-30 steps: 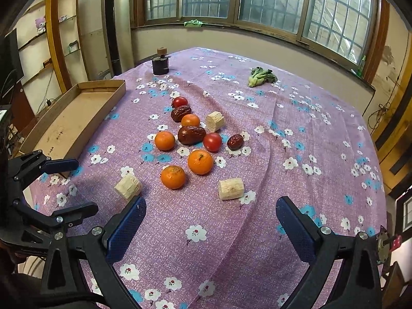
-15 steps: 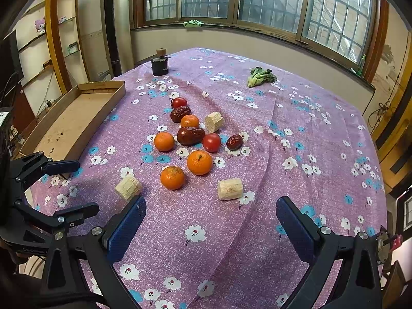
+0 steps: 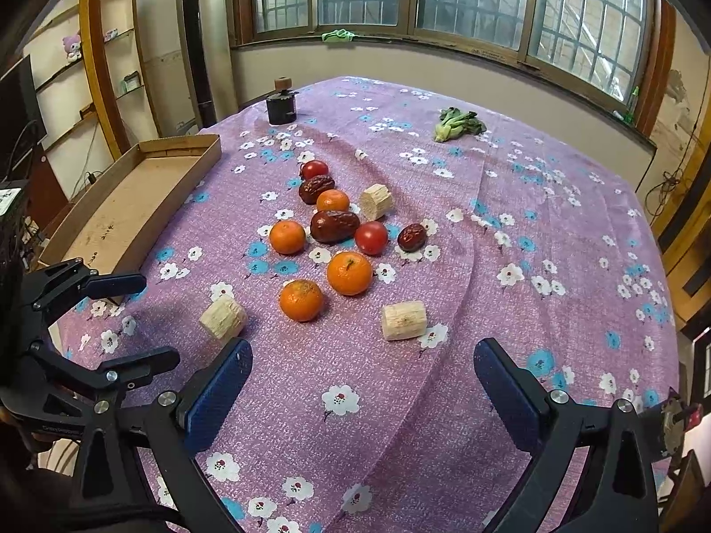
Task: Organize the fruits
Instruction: 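Grasp a cream cylinder with the left tool while the right tool grasps another cream cylinder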
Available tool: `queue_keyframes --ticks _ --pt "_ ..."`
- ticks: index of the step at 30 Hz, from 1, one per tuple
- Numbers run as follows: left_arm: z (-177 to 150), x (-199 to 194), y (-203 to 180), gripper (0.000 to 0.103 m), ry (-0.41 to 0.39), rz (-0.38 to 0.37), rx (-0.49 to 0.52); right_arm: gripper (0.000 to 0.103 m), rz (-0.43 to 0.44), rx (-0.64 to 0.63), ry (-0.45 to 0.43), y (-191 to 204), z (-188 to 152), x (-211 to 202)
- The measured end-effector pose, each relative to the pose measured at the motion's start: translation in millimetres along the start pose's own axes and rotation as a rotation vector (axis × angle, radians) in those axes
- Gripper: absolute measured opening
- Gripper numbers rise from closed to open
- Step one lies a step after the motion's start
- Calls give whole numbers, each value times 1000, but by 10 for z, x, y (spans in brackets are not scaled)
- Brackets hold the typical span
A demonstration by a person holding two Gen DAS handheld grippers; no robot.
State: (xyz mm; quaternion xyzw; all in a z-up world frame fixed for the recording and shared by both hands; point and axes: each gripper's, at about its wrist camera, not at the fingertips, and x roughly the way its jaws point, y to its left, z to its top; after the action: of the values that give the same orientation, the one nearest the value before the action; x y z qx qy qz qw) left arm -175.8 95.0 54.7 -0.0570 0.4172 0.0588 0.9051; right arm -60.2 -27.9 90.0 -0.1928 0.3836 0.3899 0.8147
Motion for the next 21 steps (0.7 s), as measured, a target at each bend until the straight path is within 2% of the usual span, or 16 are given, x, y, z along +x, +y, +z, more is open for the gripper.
queue_keyframes --ticks 7,9,13,16,18,20,21 --pt "114 221 -54 79 26 -18 -5 78 50 27 32 -127 21 259" --pt "134 297 -68 79 38 -34 -9 70 50 38 38 -184 36 342" --pt "153 424 -92 78 63 -39 -6 66 41 58 49 -307 67 496" --pt "147 477 -106 64 75 -51 10 58 44 69 65 -384 80 606" --pt "132 538 -101 51 91 -58 12 51 48 73 74 -408 83 669" --pt "124 545 -101 47 85 -50 19 47 53 72 87 -417 70 752" --pt "125 538 -99 41 82 -51 21 42 54 73 93 -414 59 783"
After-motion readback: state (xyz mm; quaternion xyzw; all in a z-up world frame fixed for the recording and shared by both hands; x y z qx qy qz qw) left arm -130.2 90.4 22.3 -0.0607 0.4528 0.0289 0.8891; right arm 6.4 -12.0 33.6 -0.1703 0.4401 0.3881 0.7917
